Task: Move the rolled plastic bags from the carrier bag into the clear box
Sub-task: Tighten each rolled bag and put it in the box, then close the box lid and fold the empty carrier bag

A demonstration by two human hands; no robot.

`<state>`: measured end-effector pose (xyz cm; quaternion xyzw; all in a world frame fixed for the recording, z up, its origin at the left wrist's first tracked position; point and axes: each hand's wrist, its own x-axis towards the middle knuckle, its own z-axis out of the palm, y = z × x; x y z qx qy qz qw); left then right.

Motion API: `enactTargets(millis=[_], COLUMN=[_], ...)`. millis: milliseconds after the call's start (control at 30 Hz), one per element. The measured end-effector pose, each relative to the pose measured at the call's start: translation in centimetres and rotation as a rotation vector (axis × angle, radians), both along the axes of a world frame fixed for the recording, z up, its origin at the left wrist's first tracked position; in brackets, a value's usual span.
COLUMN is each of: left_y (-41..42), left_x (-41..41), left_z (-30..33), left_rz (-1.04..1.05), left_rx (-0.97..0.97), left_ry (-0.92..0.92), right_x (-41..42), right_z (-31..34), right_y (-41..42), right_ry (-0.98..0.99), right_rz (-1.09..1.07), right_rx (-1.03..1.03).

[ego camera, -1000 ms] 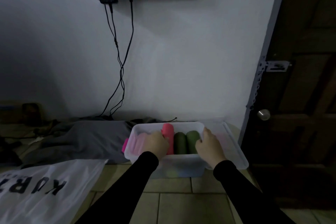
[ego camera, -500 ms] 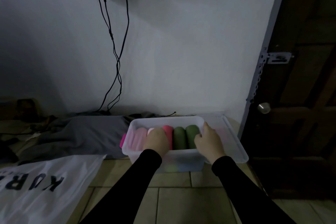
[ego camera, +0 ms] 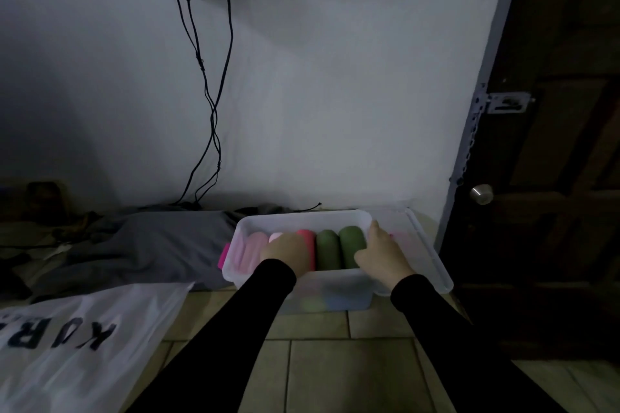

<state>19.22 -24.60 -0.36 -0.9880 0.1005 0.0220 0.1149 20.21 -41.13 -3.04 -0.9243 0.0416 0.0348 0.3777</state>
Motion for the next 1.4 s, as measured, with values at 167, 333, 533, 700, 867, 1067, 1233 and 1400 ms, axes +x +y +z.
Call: enactTargets(millis=[167, 333, 533, 700, 867, 1067, 1233, 1400], left_y=[-0.4, -6.1, -13.3, -15.3, -16.6, -17.2, -17.0, -16.8], left_x=[-0.7, -3.1, -5.8, -3.4, -1.5, 0.7, 1.2, 1.4], left_z=[-0.9, -0.1, -3.2, -4.9, -5.6, -7.1, -7.8, -7.7], left_rz=[0.045, -0.288, -0.54, -0.386, -0.363, -0.36, -0.376, -0.423], left_rx=[-0.282, -0.595, -0.393, -0.226, -0.027, -0.023, -0.074, -0.038], left_ry=[-0.277, -0.517, -0.073, 0.071, 0.075, 0.157, 0.176, 0.143], right_x=[-0.3, -0.5, 0.7, 2.7, 5.1, 8.4, 9.6, 9.2], right_z=[-0.3, -0.9, -2.8, -4.5, -5.3, -6.8, -7.6, -8.3], right_y=[-2.6, -8.3, -13.3, -15.4, -15.2, -15.3, -14.8, -14.9], right_ry=[-0.122, -0.224, -0.029, 0.039, 0.077, 0.11, 0.129, 0.098], right_rz=[-0.013, -0.13, -0.228, -0.243, -0.288, -0.296, -0.313, -0.363], right_rx=[0.067, 0.165, 0.055, -0.056, -0.082, -0.171, -0.245, -0.241])
